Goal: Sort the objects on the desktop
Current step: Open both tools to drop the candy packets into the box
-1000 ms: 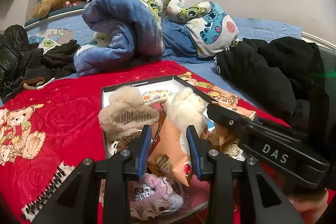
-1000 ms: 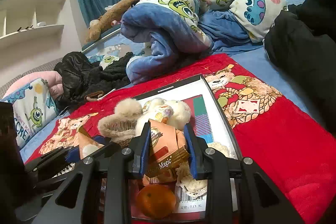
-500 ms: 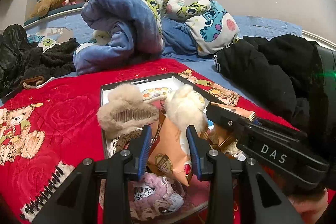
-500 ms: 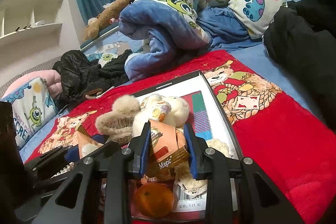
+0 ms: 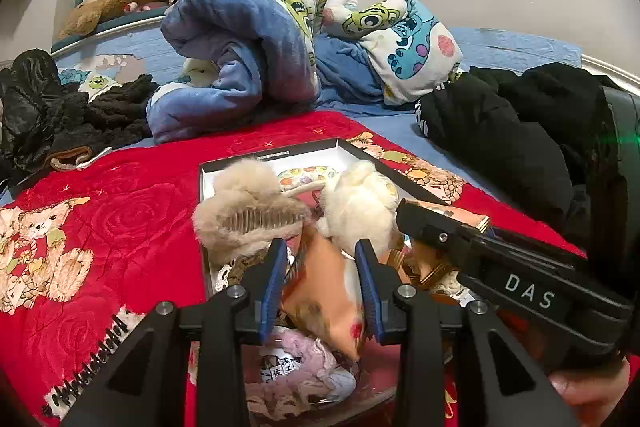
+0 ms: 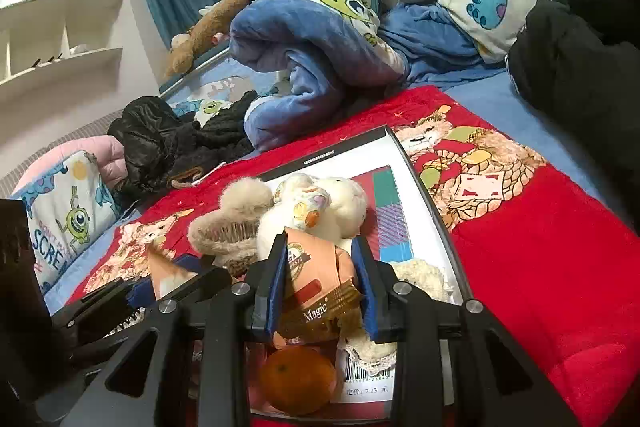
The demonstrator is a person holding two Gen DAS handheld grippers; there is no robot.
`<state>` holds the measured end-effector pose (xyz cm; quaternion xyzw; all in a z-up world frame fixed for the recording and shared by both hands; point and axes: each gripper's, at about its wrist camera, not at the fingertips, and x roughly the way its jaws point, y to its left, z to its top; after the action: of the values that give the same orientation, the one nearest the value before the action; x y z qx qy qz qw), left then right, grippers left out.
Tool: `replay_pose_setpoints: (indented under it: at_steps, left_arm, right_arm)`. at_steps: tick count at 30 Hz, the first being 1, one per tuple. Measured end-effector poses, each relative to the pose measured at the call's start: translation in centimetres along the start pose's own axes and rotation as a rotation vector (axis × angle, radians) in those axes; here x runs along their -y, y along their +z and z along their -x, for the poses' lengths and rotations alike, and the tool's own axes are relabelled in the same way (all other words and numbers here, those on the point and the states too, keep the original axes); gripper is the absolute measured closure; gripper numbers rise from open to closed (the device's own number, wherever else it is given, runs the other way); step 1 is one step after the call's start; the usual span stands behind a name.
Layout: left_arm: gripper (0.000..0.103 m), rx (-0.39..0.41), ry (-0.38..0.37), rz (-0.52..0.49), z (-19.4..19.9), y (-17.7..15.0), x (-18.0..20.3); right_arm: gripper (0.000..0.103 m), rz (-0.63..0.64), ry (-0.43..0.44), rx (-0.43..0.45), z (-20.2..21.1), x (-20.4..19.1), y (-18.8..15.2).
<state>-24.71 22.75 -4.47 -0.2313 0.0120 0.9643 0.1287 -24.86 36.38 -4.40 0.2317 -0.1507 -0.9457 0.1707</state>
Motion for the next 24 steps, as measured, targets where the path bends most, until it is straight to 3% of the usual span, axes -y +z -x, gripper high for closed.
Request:
replay_pose_setpoints:
  at_steps: [5,9,13,14,18,20,21,24]
  left_arm:
    - [0.064,-0.006,0.03,0.008,-0.1,0.0,-0.2]
    - [0.039,-0.014,0.059,0.015,-0.2,0.0,-0.4]
    - [0.001,-0.002,0.006,0.005,-0.1,0.0,-0.2]
    - [0.0,0.004,0.01,0.0,0.1,0.1,-0.2]
    - [0.0,0.024,0.01,-0.022,0.5,0.0,0.3]
    - [0.0,0.031,0.005,-0.021,0.6,0.0,0.3]
    - [0.0,0.031,0.001,-0.022,0.7,0.0,0.3]
    - [0.0,0.037,0.006,-0.025,0.7,0.1,0.3]
  right_arm:
    - [0.071,-0.002,0.008,0.005,0.2,-0.1,-0.1]
    - [0.07,-0.008,0.021,0.008,0.3,0.0,0.0]
    - [0.062,-0.034,0.075,0.022,0.6,0.3,0.1]
    - [0.06,-0.041,0.095,0.027,0.7,0.4,0.1]
    - [0.028,-0.001,0.153,0.034,0.8,-0.6,0.2]
    - [0.022,0.011,0.154,0.038,0.9,-0.9,0.2]
    - [0.0,0.004,0.134,0.048,1.1,-0.8,0.2]
    - [0.0,-0.054,0.125,0.05,1.0,0.3,0.2]
